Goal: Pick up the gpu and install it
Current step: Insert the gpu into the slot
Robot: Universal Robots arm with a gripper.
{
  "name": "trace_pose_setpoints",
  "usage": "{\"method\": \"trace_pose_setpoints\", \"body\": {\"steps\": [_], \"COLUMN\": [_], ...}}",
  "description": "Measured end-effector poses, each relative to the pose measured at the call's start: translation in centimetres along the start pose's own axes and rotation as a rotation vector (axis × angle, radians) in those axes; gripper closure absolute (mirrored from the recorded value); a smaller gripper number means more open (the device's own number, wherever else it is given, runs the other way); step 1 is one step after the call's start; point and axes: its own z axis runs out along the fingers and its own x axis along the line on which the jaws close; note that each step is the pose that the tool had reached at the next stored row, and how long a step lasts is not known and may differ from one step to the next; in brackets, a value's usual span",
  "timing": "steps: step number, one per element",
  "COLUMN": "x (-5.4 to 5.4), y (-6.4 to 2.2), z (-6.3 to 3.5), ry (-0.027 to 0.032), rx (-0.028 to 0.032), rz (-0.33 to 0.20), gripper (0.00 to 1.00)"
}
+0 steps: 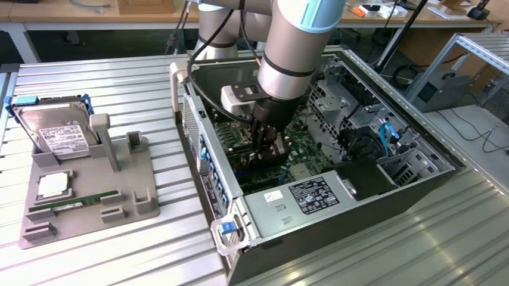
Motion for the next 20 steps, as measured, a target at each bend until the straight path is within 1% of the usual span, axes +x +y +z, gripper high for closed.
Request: {"method": "trace_pose_setpoints", "body": {"steps": [8, 9, 10, 11, 12, 13, 14, 15, 16, 17, 18, 19, 20], "x": [0.0, 0.0, 0.0, 0.0, 0.0, 0.0, -0.1, -0.2, -0.4, -0.6, -1.1, -1.4, -1.5], "y": [-0.11, -0.12, -0.12, -0.12, -0.12, -0.11, -0.07, -0.04, -0.03, -0.02, 0.01, 0.03, 0.03], "z": [0.14, 0.20, 0.16, 0.14, 0.14, -0.04, -0.95, -1.61, -1.99, -2.23, -2.78, -3.38, -3.67], "ry": [-0.0002, -0.0019, -0.0006, -0.0003, -0.0003, 0.0003, -0.0004, -0.0003, -0.0005, -0.0008, -0.0006, -0.0003, -0.0004], "rx": [0.0000, 0.0008, 0.0002, 0.0001, 0.0000, -0.0001, 0.0010, 0.0011, 0.0012, 0.0013, 0.0012, 0.0010, 0.0011], "rz": [0.000, 0.000, 0.000, 0.000, 0.000, 0.000, 0.000, 0.000, 0.000, 0.000, 0.000, 0.000, 0.000], "gripper": [0.73, 0.73, 0.60, 0.60, 0.54, 0.54, 0.54, 0.54, 0.54, 0.55, 0.68, 0.74, 0.80]}}
